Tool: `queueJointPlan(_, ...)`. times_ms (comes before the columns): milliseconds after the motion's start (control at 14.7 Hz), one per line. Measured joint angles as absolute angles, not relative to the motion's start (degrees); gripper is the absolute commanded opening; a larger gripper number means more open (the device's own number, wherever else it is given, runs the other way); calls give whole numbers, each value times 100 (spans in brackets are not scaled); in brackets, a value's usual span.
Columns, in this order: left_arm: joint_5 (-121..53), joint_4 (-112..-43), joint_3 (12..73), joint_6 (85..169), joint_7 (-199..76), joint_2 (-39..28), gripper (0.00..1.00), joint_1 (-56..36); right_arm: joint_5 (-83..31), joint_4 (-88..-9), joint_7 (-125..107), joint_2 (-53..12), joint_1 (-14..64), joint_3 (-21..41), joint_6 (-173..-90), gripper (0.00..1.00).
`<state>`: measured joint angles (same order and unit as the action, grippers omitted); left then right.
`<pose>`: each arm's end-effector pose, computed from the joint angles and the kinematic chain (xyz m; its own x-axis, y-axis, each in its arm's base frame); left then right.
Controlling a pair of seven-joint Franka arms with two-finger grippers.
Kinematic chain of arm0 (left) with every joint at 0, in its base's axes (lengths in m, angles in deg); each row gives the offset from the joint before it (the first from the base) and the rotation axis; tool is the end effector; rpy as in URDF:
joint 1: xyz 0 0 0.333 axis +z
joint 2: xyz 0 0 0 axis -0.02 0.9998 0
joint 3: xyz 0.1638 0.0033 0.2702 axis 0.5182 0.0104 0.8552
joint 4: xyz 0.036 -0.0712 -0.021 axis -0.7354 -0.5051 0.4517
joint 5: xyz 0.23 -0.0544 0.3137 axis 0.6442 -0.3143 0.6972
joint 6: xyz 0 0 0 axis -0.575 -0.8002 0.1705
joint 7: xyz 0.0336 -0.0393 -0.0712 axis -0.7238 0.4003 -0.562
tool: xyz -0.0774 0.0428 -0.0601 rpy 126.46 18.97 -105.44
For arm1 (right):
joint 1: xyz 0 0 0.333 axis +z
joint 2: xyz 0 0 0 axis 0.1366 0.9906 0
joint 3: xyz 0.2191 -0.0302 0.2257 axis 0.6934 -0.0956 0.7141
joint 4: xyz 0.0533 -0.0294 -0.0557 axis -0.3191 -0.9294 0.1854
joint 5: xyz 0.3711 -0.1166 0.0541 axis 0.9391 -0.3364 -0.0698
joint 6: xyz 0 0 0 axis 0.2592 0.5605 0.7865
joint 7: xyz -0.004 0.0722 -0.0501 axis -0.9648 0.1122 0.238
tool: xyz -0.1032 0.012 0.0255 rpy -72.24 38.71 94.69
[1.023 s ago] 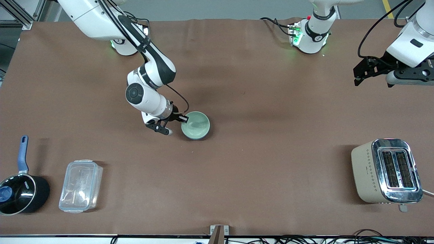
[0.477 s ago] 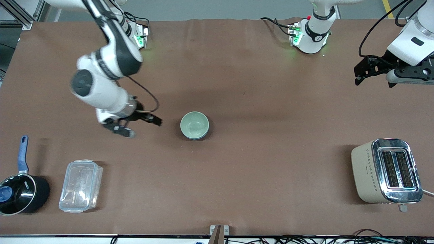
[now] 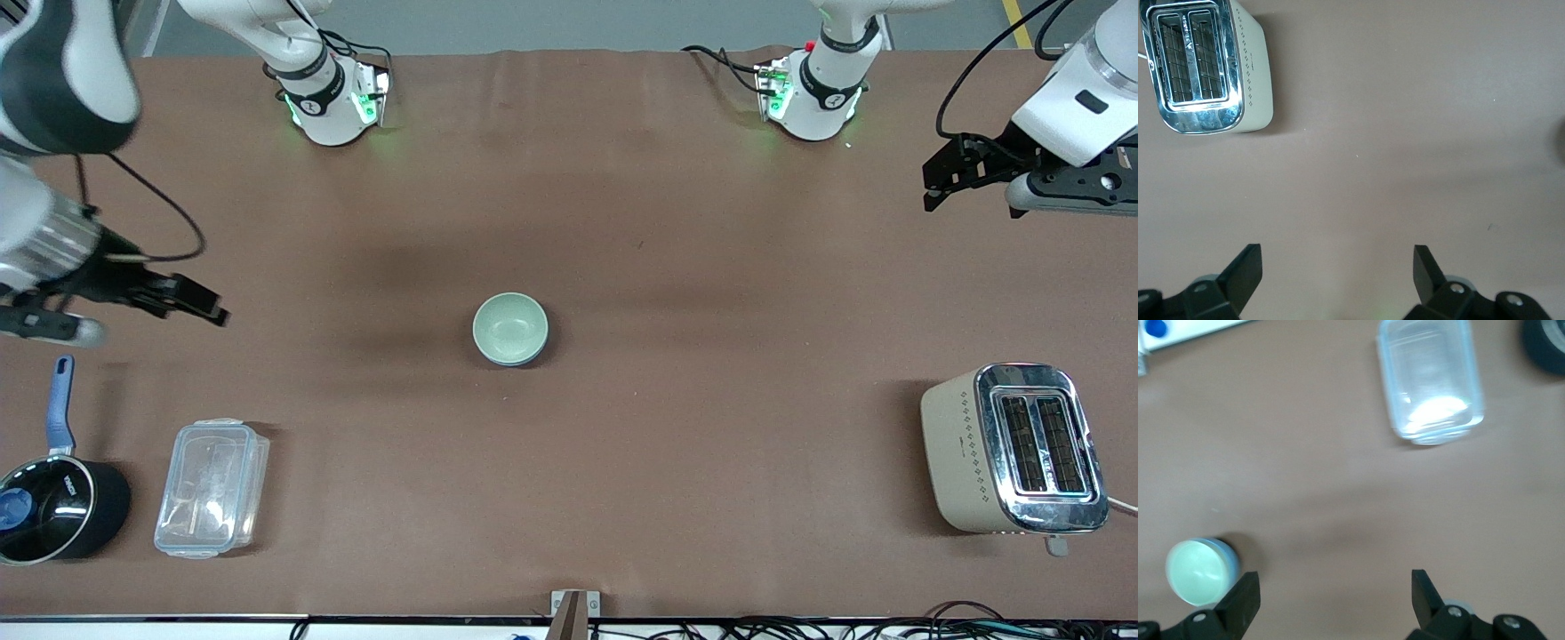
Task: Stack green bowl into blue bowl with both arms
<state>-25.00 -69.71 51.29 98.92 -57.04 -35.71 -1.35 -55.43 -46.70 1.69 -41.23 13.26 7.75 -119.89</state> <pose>0.5202 -0.0908 0.6499 0.9913 -0.1297 0.0238 -0.1293 -0.9915 -0.0171 0.5863 -0.0101 0.5533 0.9848 -0.1685 0.0411 -0.1624 -0.9790 -0.1228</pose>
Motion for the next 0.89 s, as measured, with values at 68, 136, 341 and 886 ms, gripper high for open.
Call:
queueJointPlan(68, -2500, -6967, 5132, 9890, -5704, -3572, 100, -134, -5744, -4381, 10, -4146, 1259, 693, -11603, 100)
queueJointPlan(136, -2500, -6964, 5134, 9889, -5704, -3571, 100, -134, -5868, -4053, -98, -4158, 1189, 665, -11233, 100)
queueJointPlan(341, -2500, -6959, 5134, 9886, -5704, -3572, 100, -134, -5968, -3219, -383, -4187, 1013, 639, -10492, 100)
queueJointPlan(886, -2500, -6942, 5138, 9872, -5704, -3572, 100, -133, -6206, -2966, -784, -4488, 955, 469, -9641, 100)
